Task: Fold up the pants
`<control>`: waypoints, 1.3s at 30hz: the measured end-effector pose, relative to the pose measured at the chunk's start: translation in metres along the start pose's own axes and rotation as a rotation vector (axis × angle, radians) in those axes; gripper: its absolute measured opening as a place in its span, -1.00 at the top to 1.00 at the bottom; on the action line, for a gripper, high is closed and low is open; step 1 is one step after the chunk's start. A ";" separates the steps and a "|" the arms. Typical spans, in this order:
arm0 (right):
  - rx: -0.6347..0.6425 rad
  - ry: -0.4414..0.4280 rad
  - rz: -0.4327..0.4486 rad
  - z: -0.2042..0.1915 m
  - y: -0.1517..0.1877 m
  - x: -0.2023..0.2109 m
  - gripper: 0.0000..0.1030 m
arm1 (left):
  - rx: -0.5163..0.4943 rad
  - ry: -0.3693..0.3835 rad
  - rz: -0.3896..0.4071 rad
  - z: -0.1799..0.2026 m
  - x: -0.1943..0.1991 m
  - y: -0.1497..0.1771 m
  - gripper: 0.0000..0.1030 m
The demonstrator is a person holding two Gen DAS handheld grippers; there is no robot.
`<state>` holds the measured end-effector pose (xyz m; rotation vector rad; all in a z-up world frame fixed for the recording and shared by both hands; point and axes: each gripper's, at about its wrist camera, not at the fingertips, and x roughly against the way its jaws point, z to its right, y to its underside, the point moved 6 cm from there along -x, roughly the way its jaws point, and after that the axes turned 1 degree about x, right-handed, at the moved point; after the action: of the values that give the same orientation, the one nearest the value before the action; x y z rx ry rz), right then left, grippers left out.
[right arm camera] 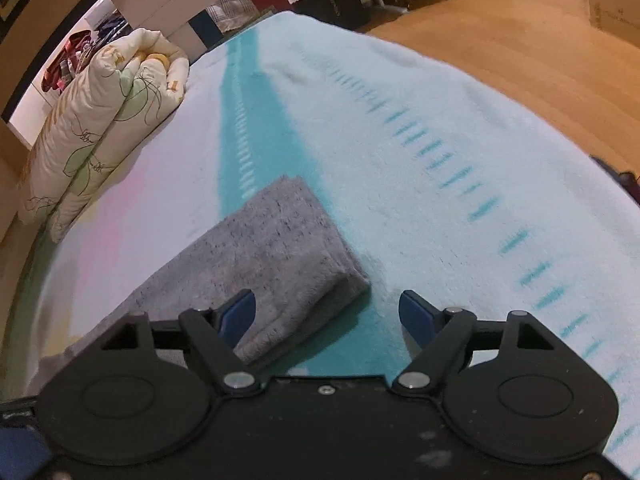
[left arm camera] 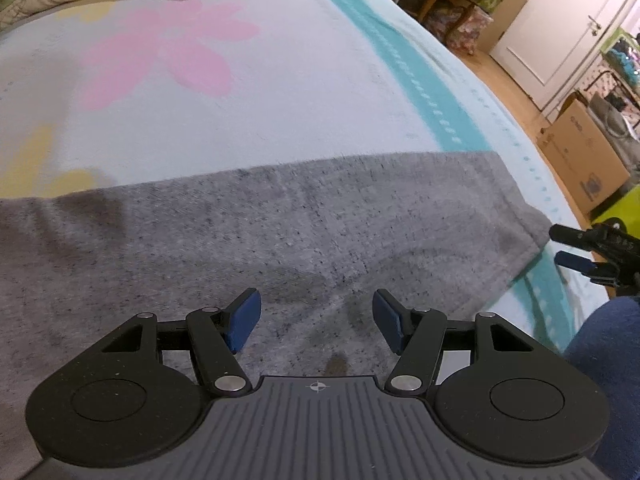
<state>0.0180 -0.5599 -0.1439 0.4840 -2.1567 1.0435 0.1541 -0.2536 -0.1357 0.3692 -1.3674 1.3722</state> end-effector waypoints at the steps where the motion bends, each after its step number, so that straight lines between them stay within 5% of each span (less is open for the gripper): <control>1: -0.021 -0.033 -0.008 0.001 0.001 -0.002 -0.62 | -0.005 0.000 -0.007 0.001 -0.003 0.001 -0.17; 8: -0.077 -0.192 -0.005 -0.001 -0.005 -0.027 -0.43 | -0.015 -0.010 -0.060 0.003 -0.020 0.013 -0.17; 14: -0.141 -0.254 -0.051 -0.002 -0.016 -0.059 0.65 | -0.022 -0.013 -0.051 0.002 -0.017 0.009 -0.18; 25: -0.012 -0.303 -0.001 -0.050 -0.045 -0.021 0.68 | 0.020 -0.163 0.036 -0.024 -0.033 -0.045 -0.18; 29: 0.043 -0.306 0.004 -0.076 -0.056 -0.012 0.68 | -0.138 -0.219 0.010 -0.006 -0.040 -0.038 -0.34; 34: 0.159 -0.314 0.017 -0.121 -0.064 0.006 0.68 | -0.062 -0.133 0.083 -0.005 -0.008 -0.016 -0.33; 37: 0.226 -0.331 0.018 -0.154 -0.062 0.019 0.68 | -0.097 -0.071 -0.028 -0.004 -0.016 0.012 -0.33; 39: 0.277 -0.342 0.010 -0.181 -0.057 0.027 0.68 | -0.169 -0.085 -0.001 -0.005 -0.010 0.024 -0.33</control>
<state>0.1083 -0.4526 -0.0136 0.8327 -2.3168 1.3548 0.1401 -0.2473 -0.1567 0.3180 -1.5406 1.2421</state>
